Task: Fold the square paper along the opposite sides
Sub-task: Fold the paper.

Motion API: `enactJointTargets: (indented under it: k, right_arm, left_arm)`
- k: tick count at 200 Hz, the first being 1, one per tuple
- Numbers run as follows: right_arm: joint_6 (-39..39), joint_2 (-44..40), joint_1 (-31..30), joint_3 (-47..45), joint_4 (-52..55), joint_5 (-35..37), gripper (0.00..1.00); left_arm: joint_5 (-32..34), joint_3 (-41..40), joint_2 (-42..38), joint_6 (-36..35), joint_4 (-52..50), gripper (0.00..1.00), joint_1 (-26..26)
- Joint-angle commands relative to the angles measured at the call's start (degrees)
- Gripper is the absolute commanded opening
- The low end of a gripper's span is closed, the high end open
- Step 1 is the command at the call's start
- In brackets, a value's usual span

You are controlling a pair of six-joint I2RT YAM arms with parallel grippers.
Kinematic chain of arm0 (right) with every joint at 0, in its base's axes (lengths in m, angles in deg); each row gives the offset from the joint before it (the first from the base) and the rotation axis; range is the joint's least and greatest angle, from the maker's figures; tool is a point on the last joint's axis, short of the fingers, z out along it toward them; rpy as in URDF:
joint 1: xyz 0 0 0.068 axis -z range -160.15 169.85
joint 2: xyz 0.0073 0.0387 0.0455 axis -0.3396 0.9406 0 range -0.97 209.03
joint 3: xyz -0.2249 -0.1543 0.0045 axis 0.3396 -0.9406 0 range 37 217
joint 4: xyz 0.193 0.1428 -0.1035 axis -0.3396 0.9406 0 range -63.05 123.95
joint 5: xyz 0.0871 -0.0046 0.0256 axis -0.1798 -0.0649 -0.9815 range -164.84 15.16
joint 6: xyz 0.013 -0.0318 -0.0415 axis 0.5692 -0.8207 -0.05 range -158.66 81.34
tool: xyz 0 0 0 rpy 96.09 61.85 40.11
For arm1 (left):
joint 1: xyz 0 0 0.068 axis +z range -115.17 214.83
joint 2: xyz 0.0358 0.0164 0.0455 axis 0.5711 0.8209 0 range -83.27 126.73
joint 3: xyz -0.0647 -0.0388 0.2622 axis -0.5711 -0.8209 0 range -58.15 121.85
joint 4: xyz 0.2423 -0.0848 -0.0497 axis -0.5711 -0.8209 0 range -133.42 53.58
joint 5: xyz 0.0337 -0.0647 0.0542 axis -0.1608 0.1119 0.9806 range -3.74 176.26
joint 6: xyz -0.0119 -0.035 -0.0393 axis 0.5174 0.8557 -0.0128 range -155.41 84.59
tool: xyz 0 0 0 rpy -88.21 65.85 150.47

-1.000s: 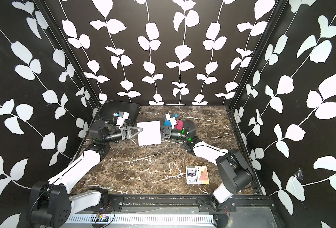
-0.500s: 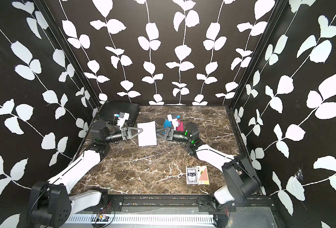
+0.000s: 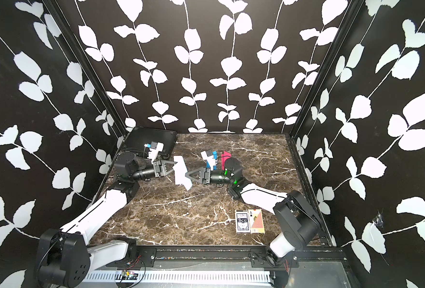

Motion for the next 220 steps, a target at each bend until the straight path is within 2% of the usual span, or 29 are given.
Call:
enactJointTargets:
  k: [1,143,193,220]
  right_arm:
    - [-2.2,0.3,-1.1,3.4,-1.2,0.0,0.71]
    - [-7.6,1.5,-1.8,7.1,3.4,0.3,0.67]
    - [-6.4,2.2,-1.2,7.5,2.3,0.7,0.55]
    - [-5.3,2.1,-1.1,7.7,0.8,0.8,0.52]
  left_arm:
    - [-0.8,1.8,-0.3,-1.5,-0.9,0.00,-0.2]
    - [-1.2,1.8,-0.7,-1.7,-1.2,0.00,-0.2]
    - [-1.4,2.0,-0.8,-1.8,-1.5,0.00,-0.2]
    - [-1.4,2.0,-1.0,-2.0,-1.7,0.00,-0.2]
